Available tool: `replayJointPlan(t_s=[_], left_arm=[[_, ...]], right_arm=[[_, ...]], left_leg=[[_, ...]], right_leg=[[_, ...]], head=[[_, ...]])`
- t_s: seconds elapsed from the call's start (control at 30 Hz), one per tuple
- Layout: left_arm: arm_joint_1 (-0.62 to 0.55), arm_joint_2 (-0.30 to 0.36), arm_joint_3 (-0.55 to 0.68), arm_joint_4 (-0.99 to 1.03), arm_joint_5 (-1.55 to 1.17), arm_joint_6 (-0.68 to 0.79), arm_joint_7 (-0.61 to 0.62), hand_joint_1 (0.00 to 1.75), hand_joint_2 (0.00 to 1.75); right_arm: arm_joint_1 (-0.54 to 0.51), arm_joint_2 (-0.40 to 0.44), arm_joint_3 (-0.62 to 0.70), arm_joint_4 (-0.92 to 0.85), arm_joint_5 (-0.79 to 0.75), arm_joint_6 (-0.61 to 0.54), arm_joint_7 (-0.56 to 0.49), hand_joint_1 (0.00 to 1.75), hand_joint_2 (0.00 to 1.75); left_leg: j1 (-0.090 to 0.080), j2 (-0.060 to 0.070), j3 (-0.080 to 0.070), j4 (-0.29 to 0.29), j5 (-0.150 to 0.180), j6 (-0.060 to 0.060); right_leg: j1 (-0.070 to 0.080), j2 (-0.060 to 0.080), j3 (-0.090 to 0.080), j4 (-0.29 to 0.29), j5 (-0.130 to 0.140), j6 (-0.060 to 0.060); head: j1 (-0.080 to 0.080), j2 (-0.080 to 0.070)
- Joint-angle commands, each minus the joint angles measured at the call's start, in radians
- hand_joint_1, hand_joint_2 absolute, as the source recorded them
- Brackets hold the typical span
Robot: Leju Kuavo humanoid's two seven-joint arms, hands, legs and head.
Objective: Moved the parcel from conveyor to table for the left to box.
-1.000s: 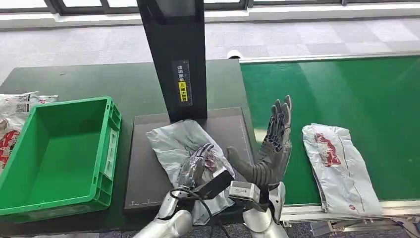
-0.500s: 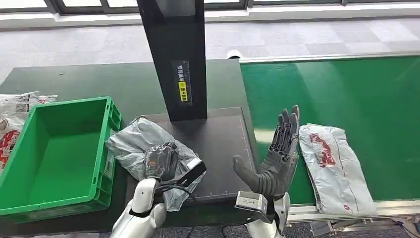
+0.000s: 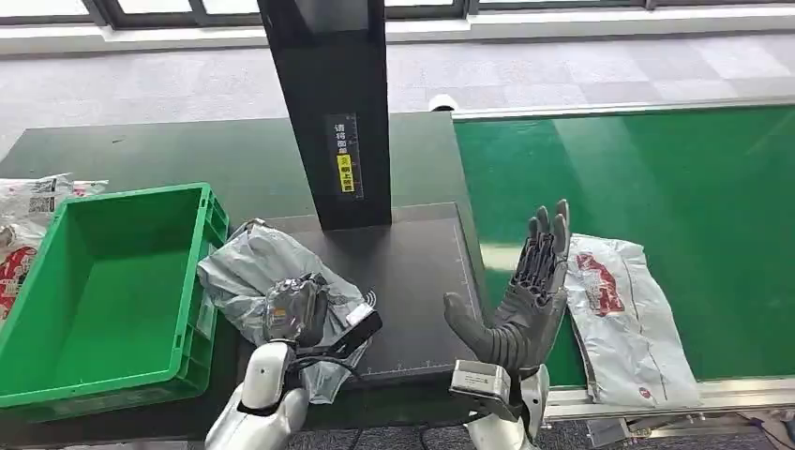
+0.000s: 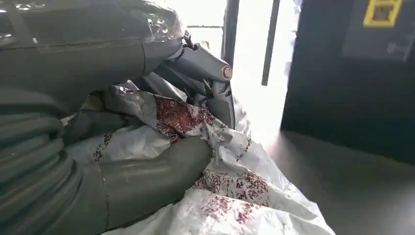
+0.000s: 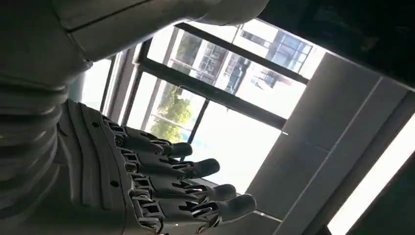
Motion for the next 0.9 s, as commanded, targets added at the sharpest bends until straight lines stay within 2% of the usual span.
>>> replayJointPlan(t_s=[0.03, 0.17, 0.23, 0.27, 0.3, 0.4, 0.57, 0.6, 0.63, 0.7, 0.9], left_arm=[[0.097, 0.073, 0.04, -0.334, -0.029, 0.064, 0.029, 1.75, 1.75], [0.097, 0.073, 0.04, -0.334, -0.029, 0.064, 0.029, 1.75, 1.75], [0.129, 0.092, 0.033, -0.46, -0.029, 0.064, 0.03, 1.75, 1.75], [0.161, 0.144, 0.028, -0.649, -0.029, 0.064, 0.039, 1.75, 1.75], [0.185, 0.144, 0.072, -0.781, -0.029, 0.064, -0.016, 1.75, 1.75], [0.206, 0.064, 0.154, -1.007, -0.029, 0.064, -0.163, 1.75, 1.75], [0.187, 0.05, 0.173, -1.243, -0.003, 0.064, -0.24, 1.75, 1.75], [0.185, 0.032, 0.197, -1.274, 0.016, 0.064, -0.288, 1.75, 1.75], [0.179, -0.035, 0.271, -1.304, 0.095, 0.064, -0.427, 1.75, 1.75], [0.173, -0.035, 0.336, -1.292, 0.18, 0.064, -0.497, 1.75, 1.75], [0.145, -0.035, 0.378, -1.31, 0.272, 0.064, -0.561, 1.75, 1.75]], right_arm=[[0.0, -0.006, -0.007, 0.037, -0.01, 0.003, 0.0, 0.0, 1.75], [0.0, -0.006, -0.007, 0.037, -0.01, 0.003, 0.0, 0.0, 1.75], [-0.002, -0.005, -0.006, 0.043, -0.008, 0.003, 0.0, 0.0, 1.75], [-0.004, -0.009, 0.004, 0.048, -0.018, 0.003, 0.0, 0.0, 1.75], [-0.006, -0.009, 0.008, 0.055, -0.02, 0.003, 0.0, 0.0, 1.75], [-0.014, -0.007, 0.006, 0.065, -0.017, 0.003, 0.0, 0.0, 1.75], [-0.004, -0.002, -0.008, 0.056, -0.013, 0.003, 0.0, 0.0, 1.75], [0.005, 0.0, -0.014, 0.045, -0.013, 0.003, 0.0, 0.0, 1.75], [0.016, 0.009, -0.028, 0.035, 0.006, 0.003, 0.0, 0.0, 1.75], [0.032, 0.013, -0.041, 0.016, 0.012, 0.003, 0.0, 0.0, 1.75], [0.038, 0.02, -0.056, 0.0, 0.014, 0.003, 0.0, 0.0, 1.75]], left_leg=[[0.001, 0.004, 0.001, -0.001, -0.001, 0.0], [0.001, 0.0, 0.002, -0.002, 0.0, 0.0], [0.001, 0.001, 0.002, -0.002, 0.0, 0.0], [0.001, 0.002, 0.001, -0.001, 0.0, 0.0], [0.001, 0.002, 0.002, -0.002, 0.0, 0.0], [0.002, 0.005, -0.002, 0.001, -0.002, 0.0], [0.002, 0.002, -0.001, 0.0, -0.002, 0.0], [0.002, 0.002, -0.001, 0.0, -0.001, 0.0], [0.002, 0.003, 0.001, -0.001, -0.002, 0.0], [0.002, 0.001, -0.001, 0.0, -0.001, 0.0], [0.001, -0.001, 0.0, -0.001, 0.0, 0.0]], right_leg=[[0.001, 0.003, 0.0, -0.001, 0.001, -0.001], [0.001, 0.0, 0.002, -0.002, 0.0, -0.001], [0.001, 0.0, 0.002, -0.002, 0.0, -0.001], [0.001, 0.001, 0.001, -0.001, 0.0, -0.001], [0.001, 0.001, 0.002, -0.002, 0.001, -0.002], [0.002, 0.004, -0.002, 0.0, 0.0, -0.002], [0.002, 0.002, -0.001, 0.0, -0.001, -0.002], [0.002, 0.002, -0.001, 0.0, -0.001, -0.002], [0.002, 0.002, 0.0, -0.001, -0.001, -0.002], [0.002, 0.001, -0.001, 0.0, -0.001, -0.001], [0.001, -0.001, 0.0, -0.001, -0.001, -0.002]], head=[[0.0, 0.0], [0.0, 0.0], [0.0, 0.0], [0.0, 0.0], [0.0, 0.0], [0.0, 0.0], [0.0, 0.0], [0.0, 0.0], [0.0, 0.0], [0.0, 0.0], [0.0, 0.0]])
